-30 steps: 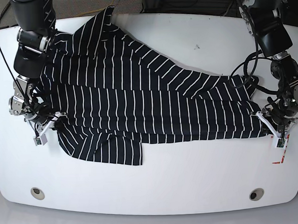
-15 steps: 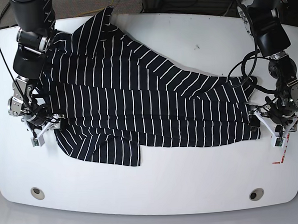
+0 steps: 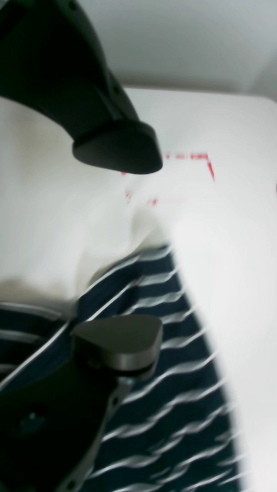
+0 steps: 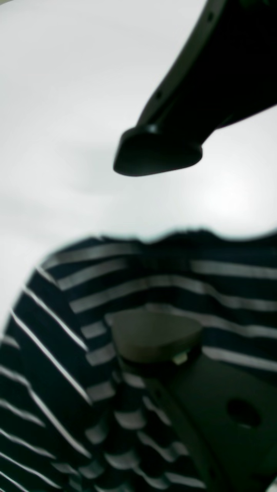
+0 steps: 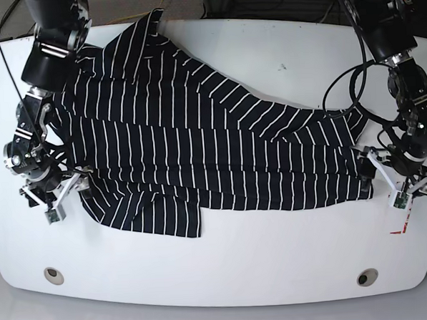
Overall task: Layout the t-shirt on the table in an organized manner, then fold the t-shirt properly
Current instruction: 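Pull both held edges outward and lower them onto the table, then release the shirt and move both grippers inward over the fabric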
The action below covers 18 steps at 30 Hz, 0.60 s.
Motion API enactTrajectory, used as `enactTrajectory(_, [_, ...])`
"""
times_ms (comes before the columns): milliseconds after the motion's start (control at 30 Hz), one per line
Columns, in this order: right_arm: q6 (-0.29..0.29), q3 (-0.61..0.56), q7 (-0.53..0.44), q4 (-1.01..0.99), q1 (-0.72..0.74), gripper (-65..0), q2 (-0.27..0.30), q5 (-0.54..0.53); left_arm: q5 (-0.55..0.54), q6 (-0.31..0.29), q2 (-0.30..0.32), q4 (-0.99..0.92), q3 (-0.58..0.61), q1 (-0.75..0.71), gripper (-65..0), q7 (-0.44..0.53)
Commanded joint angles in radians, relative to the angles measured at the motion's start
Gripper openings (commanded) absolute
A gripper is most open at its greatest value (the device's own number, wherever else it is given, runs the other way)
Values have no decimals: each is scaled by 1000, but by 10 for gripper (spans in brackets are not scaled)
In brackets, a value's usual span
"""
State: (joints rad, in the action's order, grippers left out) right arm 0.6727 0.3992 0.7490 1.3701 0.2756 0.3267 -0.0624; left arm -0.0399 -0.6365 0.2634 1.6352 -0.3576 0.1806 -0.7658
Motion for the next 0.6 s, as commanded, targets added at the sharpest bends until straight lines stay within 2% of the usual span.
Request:
enactTrajectory(0, [20, 0, 1, 116, -23, -126, -24, -9, -2, -16, -8, 90, 15, -25, -105, 21])
enactTrajectory(133, [25, 0, 19, 205, -94, -126, -76, -1, -2, -24, -22, 167, 44, -108, -105, 21])
enactTrajectory(367, [25, -1, 20, 294, -197, -127, -140, -3, -2, -23, -23, 190, 88, -212, -121, 21])
enactTrajectory(467, [25, -1, 20, 322, -229, -131, -146, -3, -2, -26, -23, 190, 90, -235, -204, 22])
enactTrajectory(533, [25, -1, 20, 331, -244, -152, -148, -6, -2, -27, -23, 188, 91, -244, -274, 22])
enactTrajectory(567, [25, -1, 20, 332, -253, -180, -148, -6, -2, -27, -23, 187, 91, -246, -331, 22])
